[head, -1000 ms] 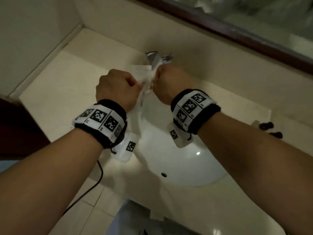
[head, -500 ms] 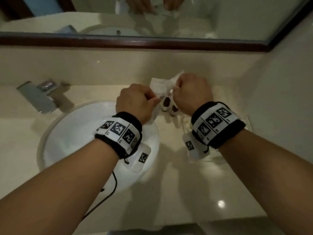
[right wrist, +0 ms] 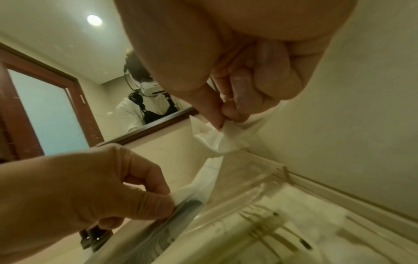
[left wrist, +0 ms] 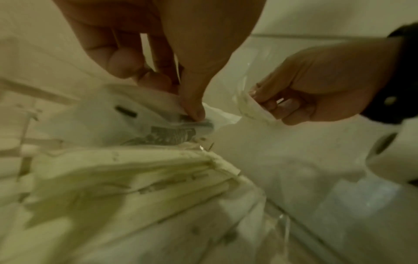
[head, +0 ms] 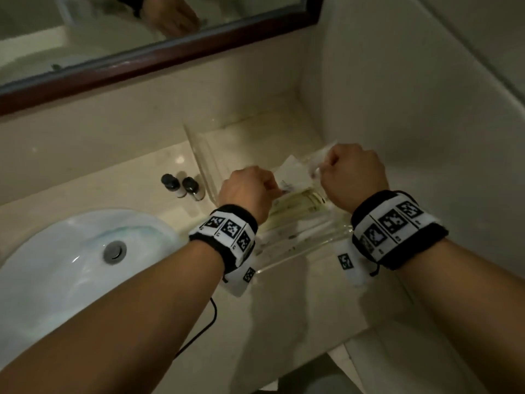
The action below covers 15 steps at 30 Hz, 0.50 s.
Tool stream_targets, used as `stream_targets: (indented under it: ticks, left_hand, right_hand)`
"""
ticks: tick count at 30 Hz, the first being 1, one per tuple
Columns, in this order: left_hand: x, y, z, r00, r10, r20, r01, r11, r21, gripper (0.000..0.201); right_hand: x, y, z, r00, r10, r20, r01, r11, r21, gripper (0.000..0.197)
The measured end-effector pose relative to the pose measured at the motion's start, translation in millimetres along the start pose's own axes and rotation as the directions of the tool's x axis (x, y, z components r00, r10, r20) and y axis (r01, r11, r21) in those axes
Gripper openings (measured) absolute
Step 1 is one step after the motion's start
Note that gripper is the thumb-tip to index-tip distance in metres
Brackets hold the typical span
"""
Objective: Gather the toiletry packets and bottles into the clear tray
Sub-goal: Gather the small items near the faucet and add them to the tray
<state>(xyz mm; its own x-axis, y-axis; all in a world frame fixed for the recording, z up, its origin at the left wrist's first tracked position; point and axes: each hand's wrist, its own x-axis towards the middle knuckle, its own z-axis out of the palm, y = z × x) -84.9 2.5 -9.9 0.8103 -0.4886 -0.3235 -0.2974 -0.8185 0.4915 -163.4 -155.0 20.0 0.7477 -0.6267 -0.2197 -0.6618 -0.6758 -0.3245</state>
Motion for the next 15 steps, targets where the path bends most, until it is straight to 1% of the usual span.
stream_targets:
  ticks: [2,5,8,11,15]
  left_hand:
    - [5,2,10,1.000,0.020,0.022,-0.021,0.999,0.045,0.016]
    - [10,4,20,0.996,0.077,0.040,-0.083,0.985,0.150,0.008]
    - [16,4,28,0.989,0.138,0.052,-0.147,0.962,0.230,0.015]
    - [22,3,32,0.982,0.183,0.039,-0.187,0.941,0.282,0.015]
    - [25,0,38,0.978,0.206,-0.008,-0.192,0.925,0.328,0.018]
  right_hand:
    - [-1,12,3,1.000,0.017,0.005,-0.017,1.000,0.026,0.024]
    - [-1,25,10,0.999,0.030,0.012,-0.031,0.999,0.025,0.025]
    - [-2,33,14,0.999,0.044,0.028,-0.045,0.999,0.025,0.023]
    - [-4,35,14,0.998,0.048,0.031,-0.049,0.998,0.044,0.022]
    - [-5,37,16,0.999,0.040,0.033,-0.042,0.997,0.058,0.021]
